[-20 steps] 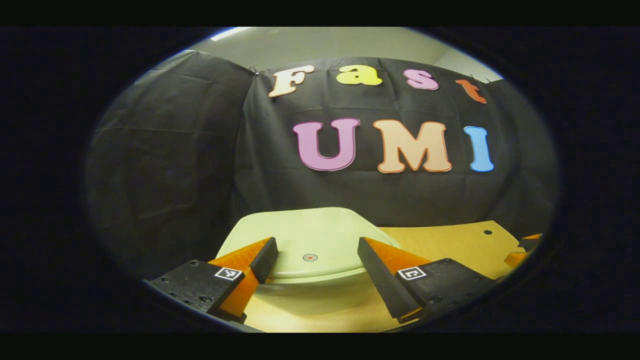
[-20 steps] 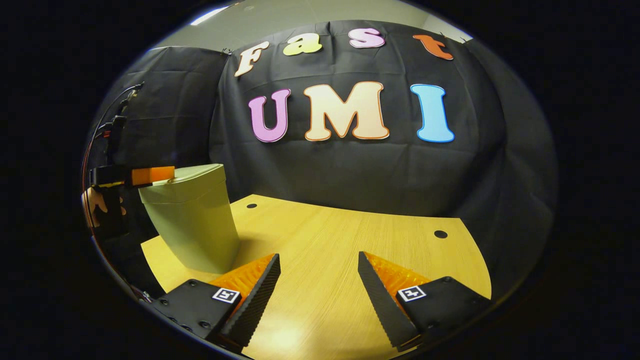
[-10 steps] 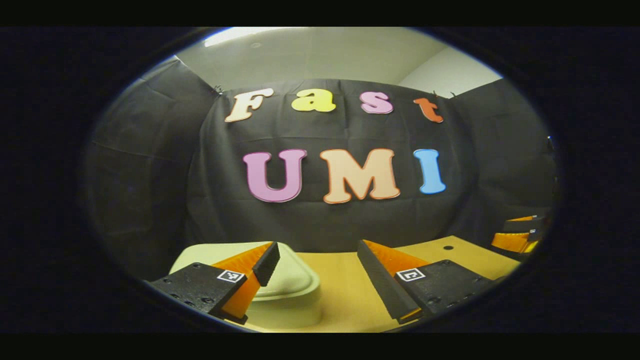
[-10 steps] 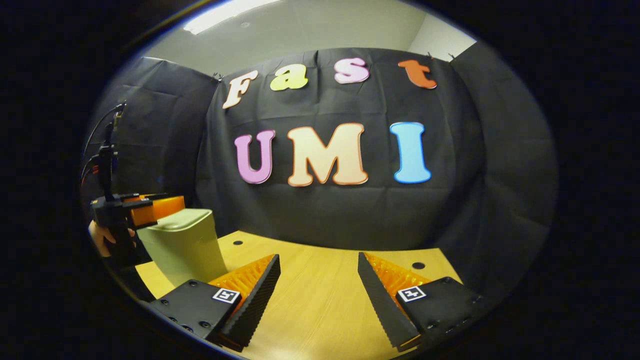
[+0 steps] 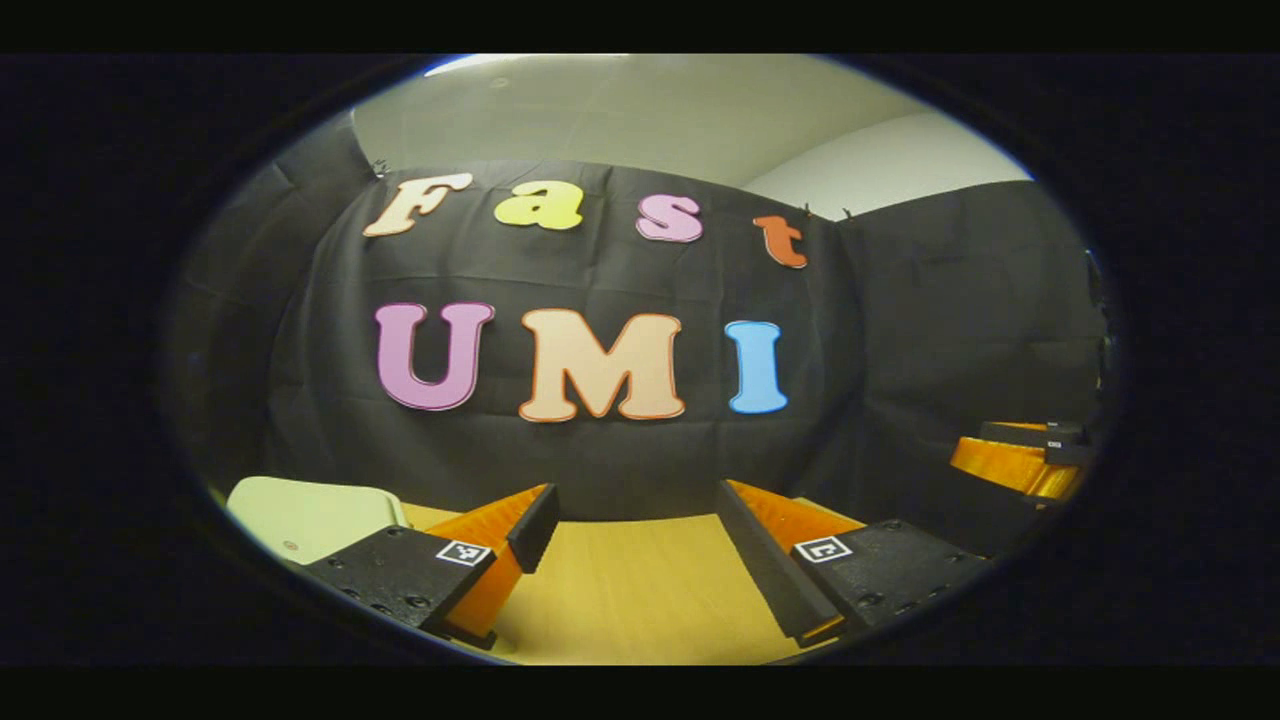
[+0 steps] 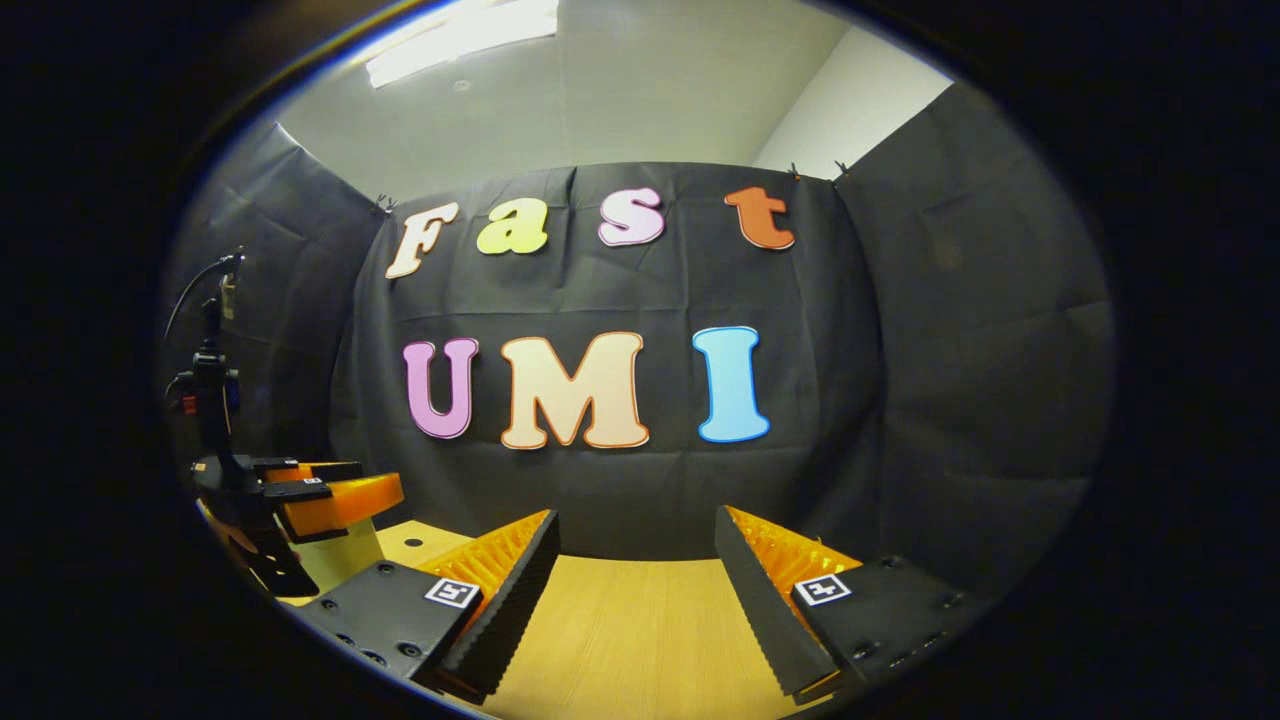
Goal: Press the lid of the desktop garbage bin to open it, pick up the crumpled paper on the desktop and throw it into the bin, then pick up the pop can on the desktop and drop it into the bin, and finally close the garbage bin lid.
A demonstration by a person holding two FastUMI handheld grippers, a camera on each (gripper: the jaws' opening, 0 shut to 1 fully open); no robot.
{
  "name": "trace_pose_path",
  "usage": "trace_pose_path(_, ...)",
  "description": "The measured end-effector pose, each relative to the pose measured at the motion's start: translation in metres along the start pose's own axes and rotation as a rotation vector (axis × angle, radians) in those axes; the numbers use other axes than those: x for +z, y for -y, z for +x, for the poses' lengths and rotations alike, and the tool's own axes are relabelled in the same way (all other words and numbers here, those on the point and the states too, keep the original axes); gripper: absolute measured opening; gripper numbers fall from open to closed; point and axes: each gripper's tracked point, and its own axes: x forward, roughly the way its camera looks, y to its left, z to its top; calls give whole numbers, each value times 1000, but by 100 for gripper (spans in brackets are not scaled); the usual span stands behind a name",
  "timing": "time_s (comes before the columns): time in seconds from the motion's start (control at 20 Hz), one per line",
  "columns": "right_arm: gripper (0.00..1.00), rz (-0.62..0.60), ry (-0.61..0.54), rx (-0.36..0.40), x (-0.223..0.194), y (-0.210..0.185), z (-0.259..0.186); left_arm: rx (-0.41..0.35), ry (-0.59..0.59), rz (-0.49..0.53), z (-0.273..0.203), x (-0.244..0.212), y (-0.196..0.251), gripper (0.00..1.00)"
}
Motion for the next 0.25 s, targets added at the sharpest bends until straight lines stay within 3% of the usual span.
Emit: trace_pose_path(0.25, 98, -16, 50, -38, 18, 15, -3, -44, 15, 13, 8, 5, 14, 94)
